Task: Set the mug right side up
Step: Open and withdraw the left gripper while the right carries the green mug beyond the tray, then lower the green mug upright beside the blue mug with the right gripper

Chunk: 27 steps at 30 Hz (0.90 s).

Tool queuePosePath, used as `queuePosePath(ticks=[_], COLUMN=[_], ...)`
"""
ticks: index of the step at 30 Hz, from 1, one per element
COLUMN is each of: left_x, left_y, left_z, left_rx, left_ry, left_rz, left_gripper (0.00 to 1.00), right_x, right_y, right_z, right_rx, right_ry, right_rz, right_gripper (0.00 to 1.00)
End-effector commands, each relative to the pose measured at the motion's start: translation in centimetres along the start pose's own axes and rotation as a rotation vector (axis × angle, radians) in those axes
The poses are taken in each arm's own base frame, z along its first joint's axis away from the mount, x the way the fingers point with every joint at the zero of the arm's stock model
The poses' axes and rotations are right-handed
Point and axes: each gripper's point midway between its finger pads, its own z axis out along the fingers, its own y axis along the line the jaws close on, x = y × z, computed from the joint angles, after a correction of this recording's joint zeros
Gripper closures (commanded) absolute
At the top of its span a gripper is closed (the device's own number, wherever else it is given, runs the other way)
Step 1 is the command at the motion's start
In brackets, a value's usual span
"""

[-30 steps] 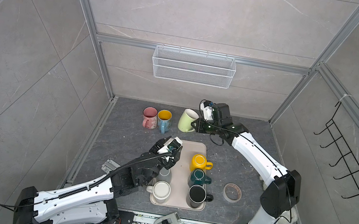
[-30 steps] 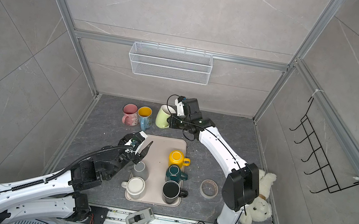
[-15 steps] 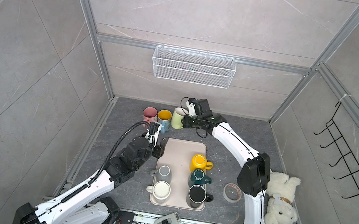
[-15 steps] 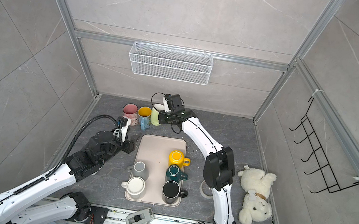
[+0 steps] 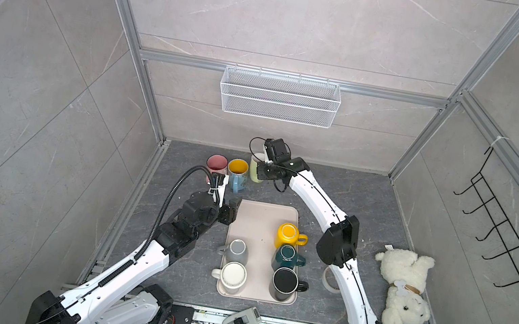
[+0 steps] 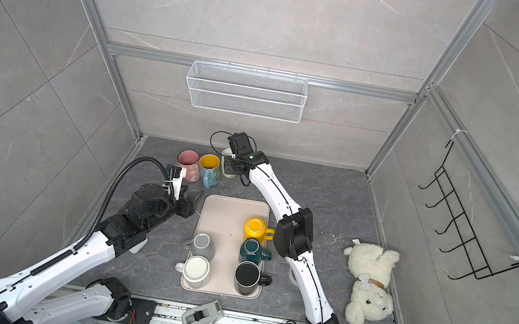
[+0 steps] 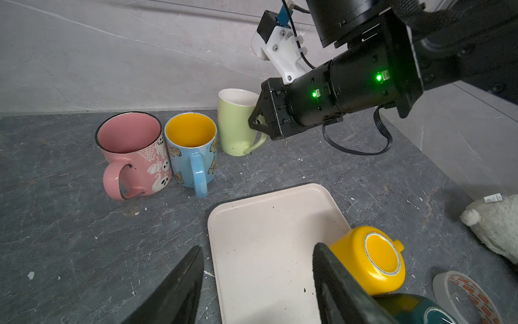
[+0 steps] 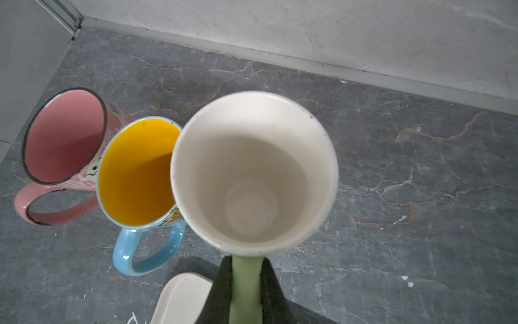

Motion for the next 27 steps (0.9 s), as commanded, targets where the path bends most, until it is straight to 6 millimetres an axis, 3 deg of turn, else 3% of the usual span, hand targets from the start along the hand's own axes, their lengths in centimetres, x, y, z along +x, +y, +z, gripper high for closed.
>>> queuePosePath(ticks=[1, 2, 6, 20, 27], left_x=[-1.1, -1.2, -1.1, -0.7, -0.5], left_y=[0.0, 0.1, 0.5, 1.0, 1.0], left_z=[-0.1, -0.1, -0.1, -0.4, -0.6], left_rx=[0.018, 0.016, 0.011, 0.004, 0.002], left_ry=[-0.048, -0.049, -0.049, -0.048, -0.046], left_rz=[-0.036, -0.040, -0.053, -0.072, -0.077], left_gripper=[0.36, 0.36, 0.36, 0.35, 0.35], right_x=[-2.0, -1.2, -0.5, 1.9, 2.1], right_y=[0.2, 0.1, -0.1, 0.8, 0.8], right_z=[-0.9, 0.2, 1.2, 2.2, 2.2], right_rx=[0.031, 0.039, 0.054, 0.081, 0.108], right_ry=[-0.067, -0.049, -0.035, 0.009, 0.006], right_rz=[0.016, 0.017, 0.020, 0.015, 0.038], right_gripper=[1.00, 1.00, 1.00, 1.00, 1.00])
